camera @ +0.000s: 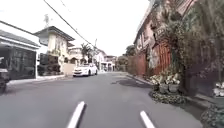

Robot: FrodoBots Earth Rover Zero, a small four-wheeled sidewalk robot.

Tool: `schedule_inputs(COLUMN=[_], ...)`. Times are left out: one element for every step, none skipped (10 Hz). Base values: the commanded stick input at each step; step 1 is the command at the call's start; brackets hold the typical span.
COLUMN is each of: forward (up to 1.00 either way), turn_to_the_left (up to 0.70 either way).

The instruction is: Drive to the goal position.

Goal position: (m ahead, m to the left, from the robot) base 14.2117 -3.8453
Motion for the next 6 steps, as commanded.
schedule_inputs(forward=[1.00, 1.00, 1.00, 1.00, 1.00, 1.00], turn_to_the_left=[0.00, 0.00, 0.00, 0.00, 0.00, 0.00])
